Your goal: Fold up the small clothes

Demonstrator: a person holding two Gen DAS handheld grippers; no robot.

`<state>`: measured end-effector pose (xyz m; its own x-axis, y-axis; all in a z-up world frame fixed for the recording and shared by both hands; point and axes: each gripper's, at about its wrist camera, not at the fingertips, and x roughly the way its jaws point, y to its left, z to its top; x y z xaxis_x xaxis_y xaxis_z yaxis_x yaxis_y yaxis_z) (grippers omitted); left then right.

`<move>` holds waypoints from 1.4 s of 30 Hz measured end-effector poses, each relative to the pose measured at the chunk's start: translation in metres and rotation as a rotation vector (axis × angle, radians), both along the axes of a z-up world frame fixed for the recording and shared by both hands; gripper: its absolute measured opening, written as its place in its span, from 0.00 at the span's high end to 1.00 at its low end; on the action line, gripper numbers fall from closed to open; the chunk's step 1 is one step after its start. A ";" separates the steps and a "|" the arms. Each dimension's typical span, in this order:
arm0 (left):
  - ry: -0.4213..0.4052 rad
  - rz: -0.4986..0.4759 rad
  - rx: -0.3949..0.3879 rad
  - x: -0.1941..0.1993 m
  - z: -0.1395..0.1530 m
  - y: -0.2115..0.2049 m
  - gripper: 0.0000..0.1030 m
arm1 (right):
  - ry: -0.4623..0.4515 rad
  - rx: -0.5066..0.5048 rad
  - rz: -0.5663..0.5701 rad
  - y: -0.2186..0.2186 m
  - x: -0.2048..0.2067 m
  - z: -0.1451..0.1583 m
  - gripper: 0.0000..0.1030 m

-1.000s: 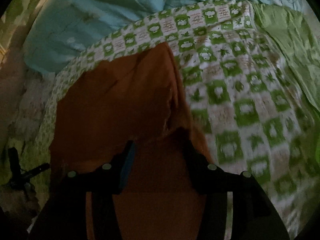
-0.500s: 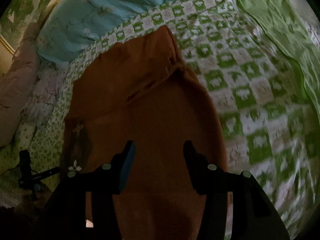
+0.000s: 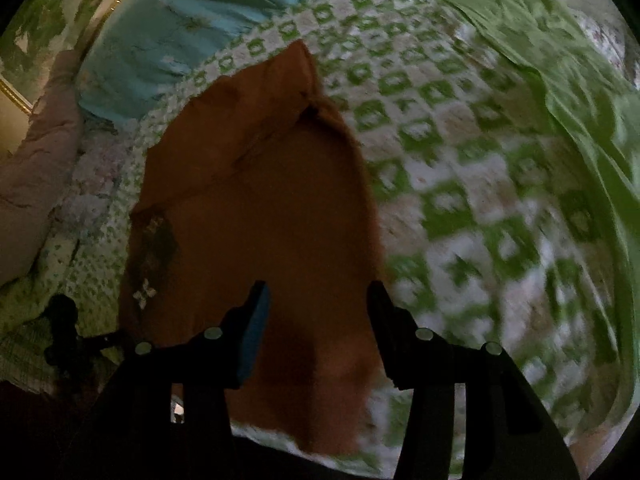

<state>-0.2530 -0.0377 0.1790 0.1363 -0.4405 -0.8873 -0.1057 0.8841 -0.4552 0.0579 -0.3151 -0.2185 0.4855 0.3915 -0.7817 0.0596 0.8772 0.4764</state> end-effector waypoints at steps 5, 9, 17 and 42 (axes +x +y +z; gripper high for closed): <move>0.023 0.007 -0.045 -0.002 0.007 0.003 0.43 | 0.066 0.055 -0.010 -0.011 -0.018 -0.024 0.50; 0.018 -0.058 -0.033 0.020 0.015 -0.008 0.43 | 0.113 0.143 0.027 0.001 -0.017 -0.047 0.50; 0.021 -0.111 0.002 0.002 0.064 -0.032 0.74 | 0.091 0.328 -0.024 -0.013 -0.018 -0.066 0.50; -0.187 -0.002 -0.076 0.078 0.247 0.018 0.96 | -0.076 0.450 0.070 -0.005 0.006 -0.008 0.91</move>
